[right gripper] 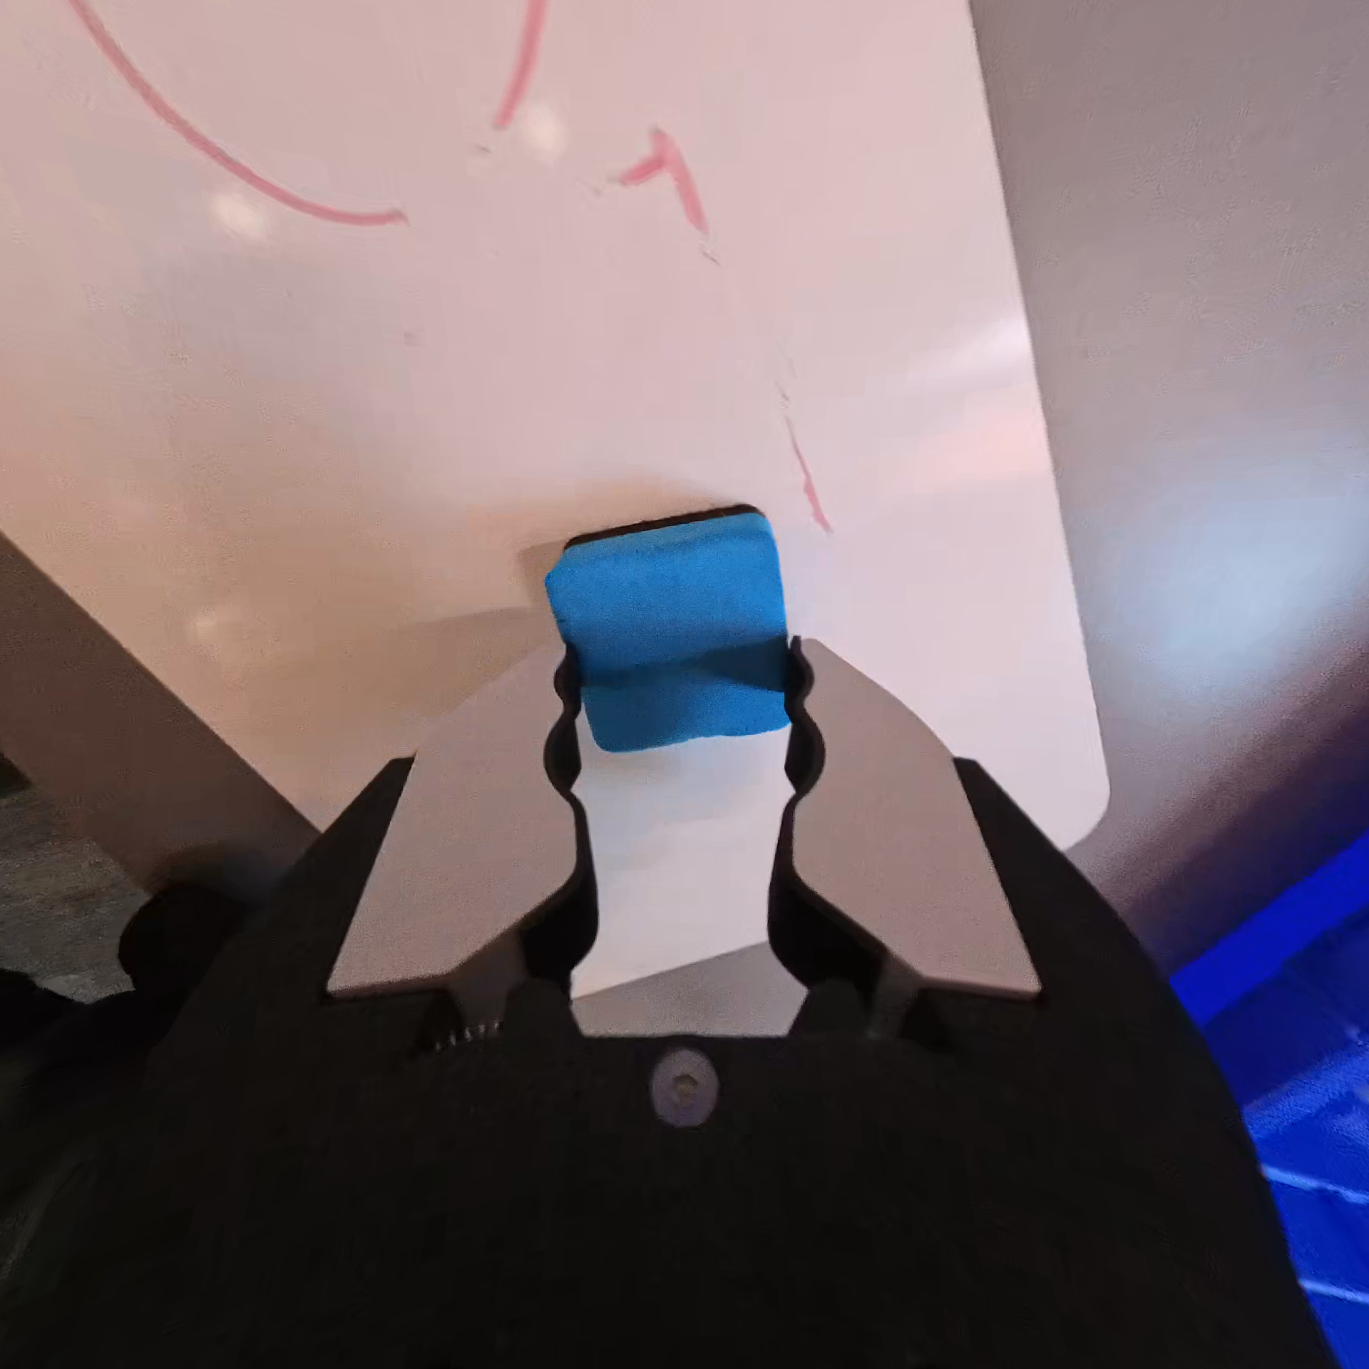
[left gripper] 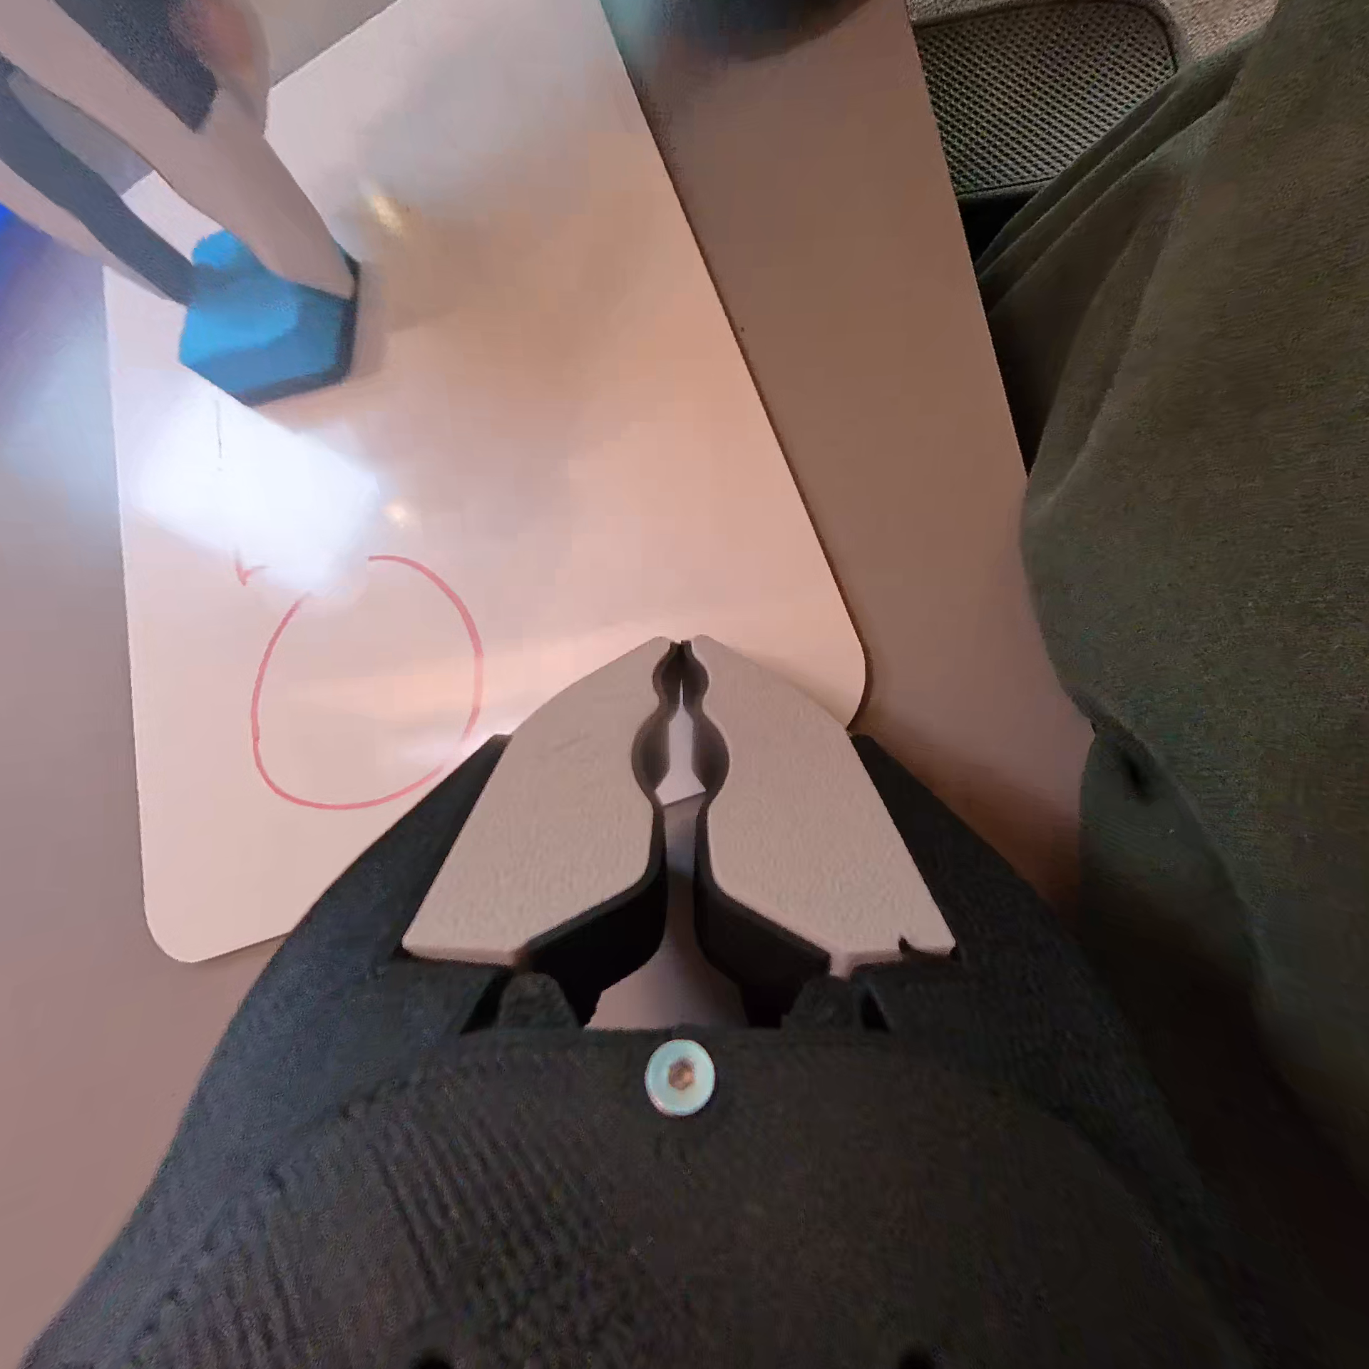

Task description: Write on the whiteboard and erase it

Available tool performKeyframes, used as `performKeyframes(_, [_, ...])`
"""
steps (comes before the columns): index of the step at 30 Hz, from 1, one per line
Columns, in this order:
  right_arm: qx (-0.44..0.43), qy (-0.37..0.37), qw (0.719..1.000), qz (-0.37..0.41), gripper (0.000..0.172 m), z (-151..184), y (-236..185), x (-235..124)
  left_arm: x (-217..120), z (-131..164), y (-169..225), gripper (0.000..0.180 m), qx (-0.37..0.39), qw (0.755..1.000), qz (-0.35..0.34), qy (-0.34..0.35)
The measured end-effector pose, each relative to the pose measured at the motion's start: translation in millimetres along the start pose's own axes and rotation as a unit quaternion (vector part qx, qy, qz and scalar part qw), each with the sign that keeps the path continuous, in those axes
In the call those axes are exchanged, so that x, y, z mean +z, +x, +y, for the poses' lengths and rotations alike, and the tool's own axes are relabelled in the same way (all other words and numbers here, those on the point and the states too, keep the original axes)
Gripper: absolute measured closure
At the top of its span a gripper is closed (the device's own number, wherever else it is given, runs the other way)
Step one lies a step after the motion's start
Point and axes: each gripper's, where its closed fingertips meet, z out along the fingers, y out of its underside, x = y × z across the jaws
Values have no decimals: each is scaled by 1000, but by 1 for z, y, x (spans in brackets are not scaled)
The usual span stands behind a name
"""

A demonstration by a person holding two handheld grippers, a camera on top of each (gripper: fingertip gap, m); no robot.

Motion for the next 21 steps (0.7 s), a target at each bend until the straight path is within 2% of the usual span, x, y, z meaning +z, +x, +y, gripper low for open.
performKeyframes(3, [-71, 27, 997, 2, 118, -39, -24, 4, 0, -1, 1, 180, -1, 1000, 3, 0])
performKeyframes(5, [-89, 60, 994, 13, 118, -66, -24, 6, 1, -1, 1, 180, -2, 1000, 3, 1])
performKeyframes(8, [-35, 125, 991, 29, 118, -98, 5, 8, 0, 0, 1, 180, 1, 1000, -1, -3])
performKeyframes(11, [-22, 159, 985, 62, 119, -121, 30, 8, 0, 0, 0, 180, 2, 1000, -7, -5])
performKeyframes(15, [-110, 136, 978, 110, 118, -157, 6, 7, 2, -1, -1, 180, -8, 1000, -7, -3])
performKeyframes(17, [-118, 92, 979, 140, 118, -149, 14, 5, 2, -1, -2, 180, -9, 1000, -8, -2])
performKeyframes(21, [32, 32, 991, 127, 118, -72, 67, 0, 1, -1, 0, 180, -1, 1000, -14, -4])
